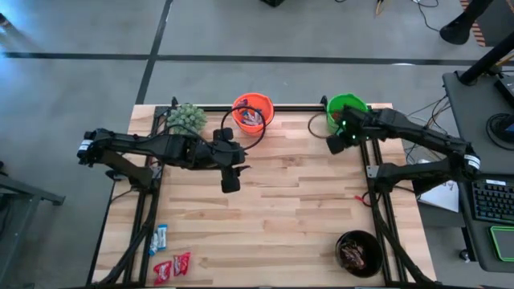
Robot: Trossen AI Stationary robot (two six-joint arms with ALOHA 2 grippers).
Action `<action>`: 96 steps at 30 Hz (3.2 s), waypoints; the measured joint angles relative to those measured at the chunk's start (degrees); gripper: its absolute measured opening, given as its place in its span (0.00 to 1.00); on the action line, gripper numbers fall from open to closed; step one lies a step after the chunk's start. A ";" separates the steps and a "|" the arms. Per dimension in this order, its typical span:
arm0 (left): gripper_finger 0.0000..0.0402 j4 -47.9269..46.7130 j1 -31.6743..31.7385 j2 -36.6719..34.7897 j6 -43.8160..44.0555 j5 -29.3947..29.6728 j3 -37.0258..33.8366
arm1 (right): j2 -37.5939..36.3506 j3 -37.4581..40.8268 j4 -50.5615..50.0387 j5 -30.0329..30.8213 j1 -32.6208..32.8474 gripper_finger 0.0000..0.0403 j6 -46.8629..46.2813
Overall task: Organize candy in baskets
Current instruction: Put the white chocolate bar into the orange bucket
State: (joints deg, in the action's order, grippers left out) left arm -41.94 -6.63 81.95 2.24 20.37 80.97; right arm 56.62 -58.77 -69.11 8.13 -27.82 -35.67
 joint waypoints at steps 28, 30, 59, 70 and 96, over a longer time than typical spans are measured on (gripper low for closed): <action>0.40 -15.74 1.32 -0.24 11.66 12.85 0.01 | 13.55 -19.40 -1.20 1.69 -24.51 0.03 26.34; 0.40 -15.81 1.85 -0.24 12.27 14.07 0.02 | 13.02 -19.67 -1.30 0.98 -24.51 0.03 27.37; 0.40 -15.30 13.29 -0.31 14.75 15.38 0.02 | 18.14 -23.34 9.91 -17.59 -22.47 0.03 32.32; 0.40 -13.67 16.88 -0.41 7.78 19.24 0.02 | 27.93 -36.11 10.97 -17.33 -14.20 0.03 34.22; 0.30 26.95 47.59 1.33 11.84 -35.30 0.04 | 43.07 -59.84 14.92 -37.45 -10.69 0.03 40.85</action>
State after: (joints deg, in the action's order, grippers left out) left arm -15.00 40.96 83.28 14.08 -14.93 81.01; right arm 99.69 -118.61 -54.19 -29.32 -38.51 5.18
